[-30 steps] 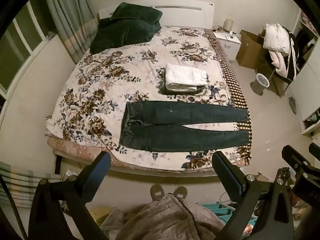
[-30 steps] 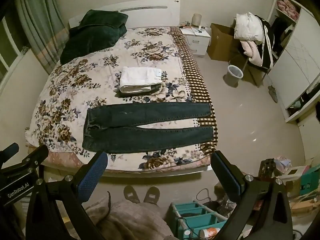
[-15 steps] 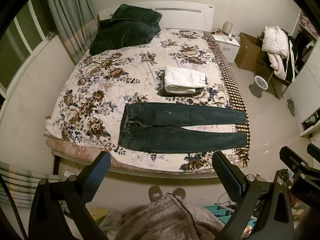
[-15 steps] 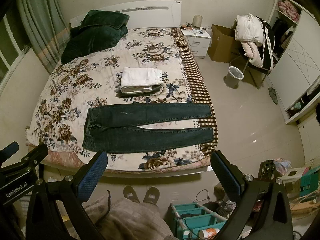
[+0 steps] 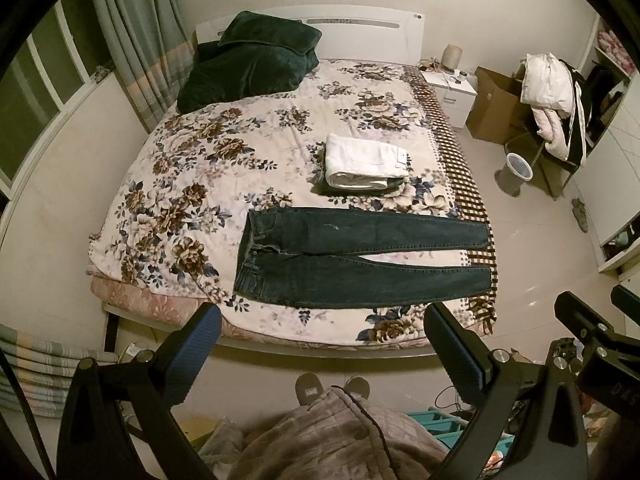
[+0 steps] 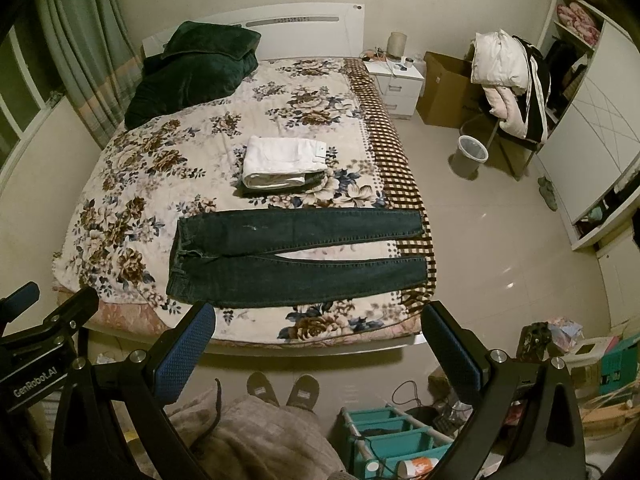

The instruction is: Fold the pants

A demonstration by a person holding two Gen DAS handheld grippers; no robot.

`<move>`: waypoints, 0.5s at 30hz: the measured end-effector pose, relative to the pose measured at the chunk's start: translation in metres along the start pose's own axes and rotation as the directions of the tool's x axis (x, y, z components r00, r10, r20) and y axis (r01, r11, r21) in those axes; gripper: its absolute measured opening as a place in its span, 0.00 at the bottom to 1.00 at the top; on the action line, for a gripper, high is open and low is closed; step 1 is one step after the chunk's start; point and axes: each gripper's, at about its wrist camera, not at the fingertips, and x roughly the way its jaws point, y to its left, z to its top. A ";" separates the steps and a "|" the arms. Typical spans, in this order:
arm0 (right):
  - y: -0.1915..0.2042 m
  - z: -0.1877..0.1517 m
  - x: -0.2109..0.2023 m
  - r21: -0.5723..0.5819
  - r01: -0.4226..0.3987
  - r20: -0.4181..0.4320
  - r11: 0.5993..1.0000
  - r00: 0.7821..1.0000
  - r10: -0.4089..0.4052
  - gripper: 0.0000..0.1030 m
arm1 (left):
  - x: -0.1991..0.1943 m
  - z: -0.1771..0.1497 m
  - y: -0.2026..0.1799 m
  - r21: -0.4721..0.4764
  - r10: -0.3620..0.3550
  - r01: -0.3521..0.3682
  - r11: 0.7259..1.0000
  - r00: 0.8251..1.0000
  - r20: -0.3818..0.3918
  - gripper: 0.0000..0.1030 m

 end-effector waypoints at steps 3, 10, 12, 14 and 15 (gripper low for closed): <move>0.000 0.000 0.000 -0.001 0.001 0.003 1.000 1.000 -0.001 1.00 | -0.002 0.004 -0.003 0.002 0.000 0.000 1.000 1.000 0.003 1.00; 0.000 0.002 -0.002 -0.003 0.001 0.004 1.000 1.000 -0.001 1.00 | -0.003 0.004 -0.006 0.004 0.001 -0.001 1.000 1.000 0.007 1.00; 0.000 0.002 -0.003 -0.001 -0.004 0.002 1.000 1.000 0.004 1.00 | -0.004 0.005 -0.007 0.009 0.000 0.000 1.000 1.000 0.009 1.00; 0.001 0.004 -0.005 -0.001 -0.001 0.004 1.000 1.000 0.001 1.00 | -0.005 0.005 -0.009 0.010 -0.001 0.000 1.000 1.000 0.012 1.00; -0.001 0.005 -0.005 0.000 -0.002 0.003 1.000 1.000 0.002 1.00 | -0.006 0.008 -0.011 0.011 -0.001 0.001 1.000 1.000 0.013 1.00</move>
